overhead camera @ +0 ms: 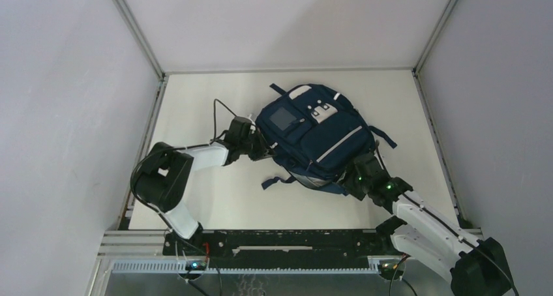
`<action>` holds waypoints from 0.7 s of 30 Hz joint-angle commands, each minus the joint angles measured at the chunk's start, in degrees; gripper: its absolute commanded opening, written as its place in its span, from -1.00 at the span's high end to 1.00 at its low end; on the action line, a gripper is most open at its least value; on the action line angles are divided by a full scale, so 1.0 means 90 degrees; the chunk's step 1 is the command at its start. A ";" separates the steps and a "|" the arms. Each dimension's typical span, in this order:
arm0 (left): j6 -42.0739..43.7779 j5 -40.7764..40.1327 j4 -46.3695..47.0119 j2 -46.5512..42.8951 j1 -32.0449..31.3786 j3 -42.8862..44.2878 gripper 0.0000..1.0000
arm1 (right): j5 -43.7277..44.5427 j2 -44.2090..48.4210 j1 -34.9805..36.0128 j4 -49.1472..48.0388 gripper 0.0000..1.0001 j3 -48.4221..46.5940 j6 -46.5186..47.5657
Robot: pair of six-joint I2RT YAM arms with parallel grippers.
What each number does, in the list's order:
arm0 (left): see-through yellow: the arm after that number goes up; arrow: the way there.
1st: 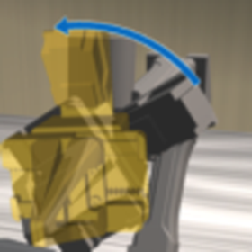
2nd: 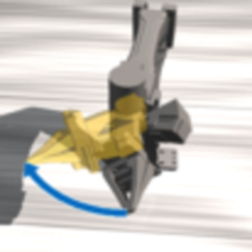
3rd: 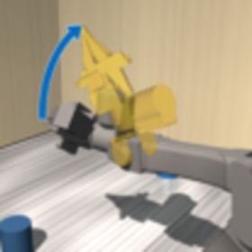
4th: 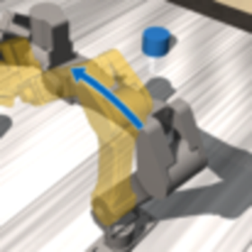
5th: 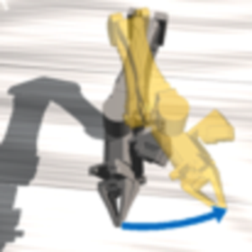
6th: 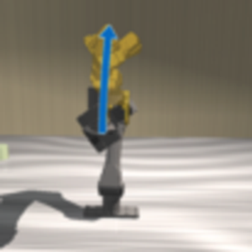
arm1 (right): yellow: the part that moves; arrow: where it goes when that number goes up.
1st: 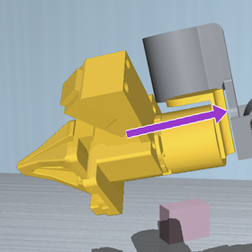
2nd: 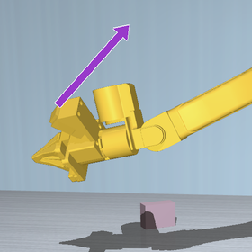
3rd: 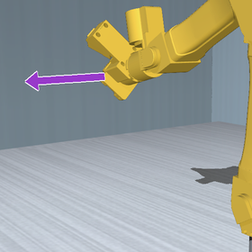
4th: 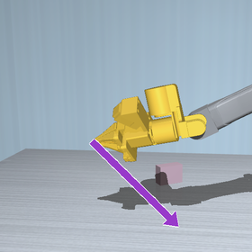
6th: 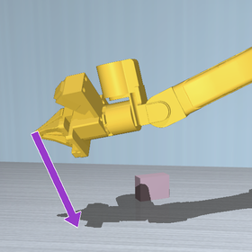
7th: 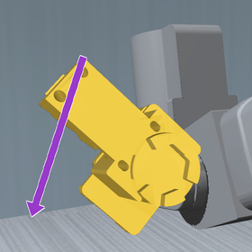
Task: Pack the student bag
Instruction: Adjust the student bag at the center of the board.
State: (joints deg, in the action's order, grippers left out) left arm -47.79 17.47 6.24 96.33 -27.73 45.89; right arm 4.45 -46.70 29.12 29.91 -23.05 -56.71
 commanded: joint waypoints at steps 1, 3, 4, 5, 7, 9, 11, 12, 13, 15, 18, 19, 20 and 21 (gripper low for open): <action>0.0176 -0.0045 0.0079 -0.0181 0.0004 0.0333 1.00 | 0.0404 -0.0324 -0.0187 -0.0524 -0.28 -0.0023 0.0108; 0.0215 0.0060 0.0085 -0.0227 0.0004 0.0324 1.00 | 0.0456 -0.0499 -0.0176 -0.0572 -0.31 -0.0017 0.0146; 0.0229 0.0103 0.0088 -0.0255 -0.0003 0.0309 1.00 | 0.0504 -0.0585 -0.0163 -0.0596 -0.32 -0.0009 0.0153; 0.0231 0.0149 0.0081 -0.0305 -0.0012 0.0282 1.00 | 0.0536 -0.0649 -0.0168 -0.0628 -0.32 0.0000 0.0178; 0.0264 0.0217 0.0074 -0.0469 -0.0054 0.0199 1.00 | 0.0545 -0.0721 -0.0289 -0.0696 -0.30 -0.0015 0.0362; 0.0308 0.0210 0.0015 -0.0694 -0.0129 0.0098 1.00 | 0.0321 -0.0651 -0.0796 -0.0585 -0.16 -0.0064 0.0551; 0.0369 0.0172 -0.0114 -0.0922 -0.0309 0.0004 1.00 | -0.0075 -0.0427 -0.1408 -0.0631 0.06 -0.0057 0.0847; 0.0389 0.0183 -0.0163 -0.1023 -0.0425 -0.0037 1.00 | -0.0244 -0.0344 -0.1642 -0.0685 0.16 -0.0056 0.1012; 0.0413 0.0190 -0.0200 -0.1105 -0.0577 -0.0064 1.00 | -0.0382 -0.0280 -0.1817 -0.0769 0.23 -0.0066 0.1167; 0.0383 0.0099 -0.0318 -0.1205 -0.0925 -0.0036 1.00 | -0.0984 -0.0359 -0.2095 -0.1002 0.25 -0.0133 0.1449; 0.0304 0.0152 -0.0463 -0.1167 -0.1421 0.0363 1.00 | -0.1452 -0.0948 -0.2070 -0.0922 0.12 -0.0676 0.1594; 0.0335 0.0105 -0.0549 -0.1163 -0.1528 0.0539 1.00 | -0.1351 -0.1068 -0.1915 -0.0739 0.05 -0.0903 0.1585; 0.0368 0.0028 -0.0625 -0.1179 -0.1606 0.0676 1.00 | -0.1160 -0.1071 -0.1668 -0.0576 -0.04 -0.1112 0.1571; 0.0389 -0.0024 -0.0643 -0.1208 -0.1632 0.0800 1.00 | -0.0995 -0.0958 -0.1476 -0.0451 -0.12 -0.1250 0.1567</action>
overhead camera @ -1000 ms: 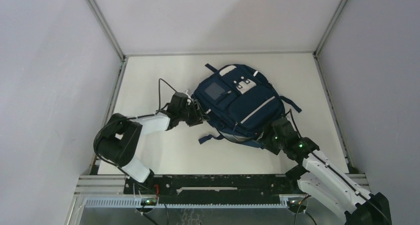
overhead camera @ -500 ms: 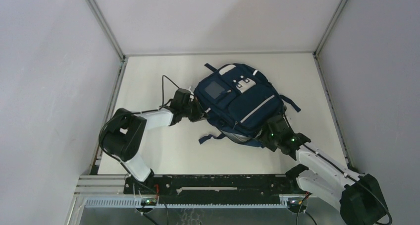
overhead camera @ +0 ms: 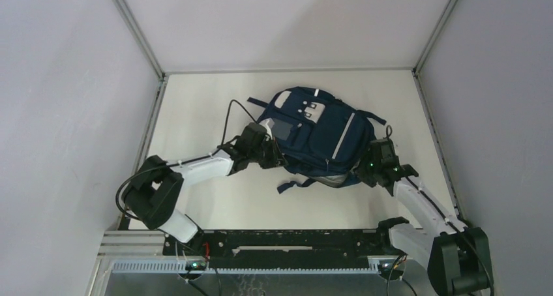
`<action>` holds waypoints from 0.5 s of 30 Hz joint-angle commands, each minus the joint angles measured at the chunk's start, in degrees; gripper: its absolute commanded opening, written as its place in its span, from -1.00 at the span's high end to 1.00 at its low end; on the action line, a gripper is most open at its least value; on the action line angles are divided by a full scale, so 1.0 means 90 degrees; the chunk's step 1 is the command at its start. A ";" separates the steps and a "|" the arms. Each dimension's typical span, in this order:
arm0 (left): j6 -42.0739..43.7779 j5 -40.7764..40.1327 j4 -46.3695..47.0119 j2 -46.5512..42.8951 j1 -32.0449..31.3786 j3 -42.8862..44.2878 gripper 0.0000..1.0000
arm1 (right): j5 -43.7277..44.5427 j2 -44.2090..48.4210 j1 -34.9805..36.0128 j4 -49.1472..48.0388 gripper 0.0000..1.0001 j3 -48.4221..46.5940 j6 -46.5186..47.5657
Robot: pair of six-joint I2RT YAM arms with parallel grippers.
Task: Pack the student bag
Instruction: Adjust the student bag at the center of the board.
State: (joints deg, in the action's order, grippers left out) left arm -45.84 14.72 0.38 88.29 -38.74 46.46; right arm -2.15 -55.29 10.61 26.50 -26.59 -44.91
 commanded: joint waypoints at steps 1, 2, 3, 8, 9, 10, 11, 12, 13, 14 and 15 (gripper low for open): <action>0.0184 0.0220 -0.0146 -0.0360 -0.0407 0.0798 1.00 | -0.0120 0.0179 0.0750 0.0018 -0.22 -0.0963 0.0238; 0.0232 0.0123 -0.0304 -0.0443 -0.0392 0.0865 1.00 | -0.0058 0.0449 0.0866 0.0091 -0.29 -0.1058 0.0216; 0.0302 0.0065 -0.0421 -0.0503 -0.0393 0.0944 1.00 | -0.0024 0.0723 0.0974 0.0161 -0.35 -0.1124 0.0200; 0.0489 0.0065 -0.0590 -0.0743 -0.0393 0.1156 1.00 | 0.0780 0.1910 0.1962 0.0407 -0.45 -0.1341 0.0167; 0.0510 -0.0010 -0.0605 -0.0745 -0.0388 0.1164 1.00 | 0.1021 0.1968 0.2279 0.0427 -0.45 -0.1342 0.0111; 0.0529 -0.0047 -0.0604 -0.0730 -0.0379 0.1168 1.00 | 0.1276 0.1970 0.2627 0.0458 -0.45 -0.1343 0.0045; 0.0549 -0.0071 -0.0608 -0.0682 -0.0369 0.1162 1.00 | 0.1516 0.1899 0.3042 0.0449 -0.45 -0.1343 -0.0021; 0.0554 -0.0061 -0.0616 -0.0619 -0.0337 0.1151 1.00 | 0.1789 0.1766 0.3455 0.0395 -0.45 -0.1327 -0.0044; 0.0541 -0.0054 -0.0607 -0.0541 -0.0316 0.1147 1.00 | 0.2035 0.1550 0.3936 0.0307 -0.44 -0.1323 -0.0027; 0.0521 -0.0055 -0.0617 -0.0446 -0.0294 0.1153 1.00 | 0.2270 0.1314 0.4500 0.0213 -0.43 -0.1336 0.0065; 0.0520 -0.0056 -0.0659 -0.0357 -0.0269 0.1150 0.92 | 0.2450 0.1019 0.4831 0.0119 -0.42 -0.1377 0.0199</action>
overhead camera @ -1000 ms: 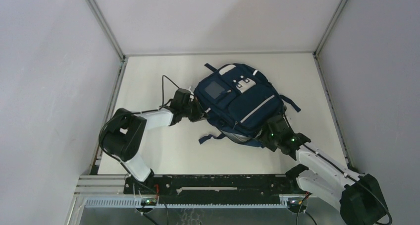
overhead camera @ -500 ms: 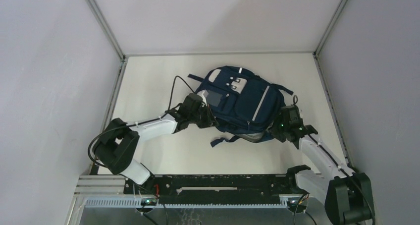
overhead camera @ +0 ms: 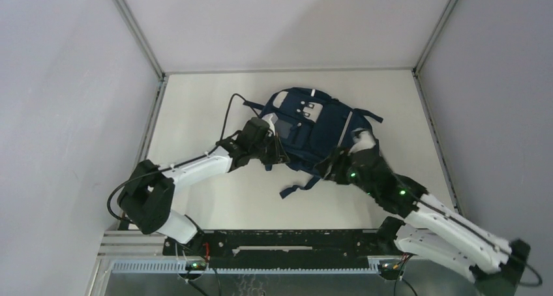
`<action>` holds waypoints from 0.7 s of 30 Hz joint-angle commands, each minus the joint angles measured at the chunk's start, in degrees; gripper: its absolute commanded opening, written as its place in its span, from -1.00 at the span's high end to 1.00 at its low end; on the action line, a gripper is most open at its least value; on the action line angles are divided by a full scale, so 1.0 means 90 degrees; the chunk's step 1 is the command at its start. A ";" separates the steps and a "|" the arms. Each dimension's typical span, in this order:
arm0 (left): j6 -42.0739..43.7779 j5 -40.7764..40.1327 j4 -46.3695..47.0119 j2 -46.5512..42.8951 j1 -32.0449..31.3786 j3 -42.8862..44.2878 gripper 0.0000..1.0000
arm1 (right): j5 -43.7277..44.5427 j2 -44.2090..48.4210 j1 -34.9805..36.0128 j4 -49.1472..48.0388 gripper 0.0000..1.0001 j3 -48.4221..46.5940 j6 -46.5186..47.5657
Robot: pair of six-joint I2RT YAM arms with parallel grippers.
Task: Pack the student bag
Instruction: Adjust the student bag at the center of the board.
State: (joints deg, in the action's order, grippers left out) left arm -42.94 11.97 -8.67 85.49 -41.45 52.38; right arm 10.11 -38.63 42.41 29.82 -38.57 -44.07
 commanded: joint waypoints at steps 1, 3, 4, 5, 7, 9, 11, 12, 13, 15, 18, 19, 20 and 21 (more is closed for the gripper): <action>0.0200 0.0236 0.0256 0.0034 0.0045 0.0501 0.70 | 0.1239 -0.1138 0.1584 -0.0304 -0.42 -0.0112 0.0226; 0.0219 0.0238 0.0149 0.0056 0.0066 0.0470 0.43 | 0.1370 -0.1721 0.1880 -0.0325 -0.40 -0.0346 0.0520; 0.0192 0.0171 0.0119 -0.0015 0.0073 0.0355 0.29 | 0.1361 -0.1954 0.1928 -0.0335 -0.39 -0.0420 0.0646; 0.0148 0.0073 0.0137 -0.0145 0.0084 0.0236 0.15 | 0.1312 -0.2202 0.1945 -0.0364 -0.39 -0.0472 0.0784; 0.0095 -0.0097 0.0151 -0.0430 0.0117 -0.0033 -0.22 | 0.1329 -0.2392 0.1934 -0.0374 -0.40 -0.0517 0.0920; 0.0008 -0.0053 0.0098 -0.0594 0.0175 -0.0220 -0.31 | 0.1347 -0.2426 0.1893 -0.0375 -0.41 -0.0519 0.0938; -0.0163 0.0052 0.0047 -0.0626 0.0188 -0.0327 -0.33 | 0.1322 -0.2431 0.1805 -0.0391 -0.42 -0.0520 0.0977; -0.0270 0.0119 0.0078 -0.0601 0.0174 -0.0384 -0.34 | 0.1286 -0.2435 0.1749 -0.0401 -0.42 -0.0520 0.1010; -0.0382 0.0171 0.0172 -0.0564 0.0150 -0.0440 -0.34 | 0.1256 -0.2436 0.1705 -0.0417 -0.42 -0.0520 0.1041; -0.0486 0.0224 0.0332 -0.0433 0.0061 -0.0480 -0.34 | 0.1254 -0.2436 0.1645 -0.0406 -0.42 -0.0520 0.1054; -0.0445 0.0234 0.0424 -0.0030 0.0056 -0.0259 -0.32 | 0.1239 -0.2432 0.1578 -0.0350 -0.40 -0.0520 0.1011; -0.0390 0.0171 0.0410 0.0119 0.0062 -0.0154 -0.29 | 0.1268 -0.2422 0.1577 -0.0302 -0.39 -0.0515 0.0876; -0.0370 0.0170 0.0407 0.0299 0.0094 -0.0052 -0.24 | 0.1302 -0.2403 0.1584 -0.0252 -0.38 -0.0519 0.0768; -0.0365 0.0257 0.0412 0.0474 0.0143 0.0025 -0.14 | 0.1315 -0.2390 0.1591 -0.0203 -0.37 -0.0519 0.0662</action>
State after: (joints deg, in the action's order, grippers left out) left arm -45.65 12.64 -7.84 85.12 -40.62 49.39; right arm 20.43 -61.32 56.99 28.10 -41.01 -36.29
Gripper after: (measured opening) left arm 0.631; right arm 0.693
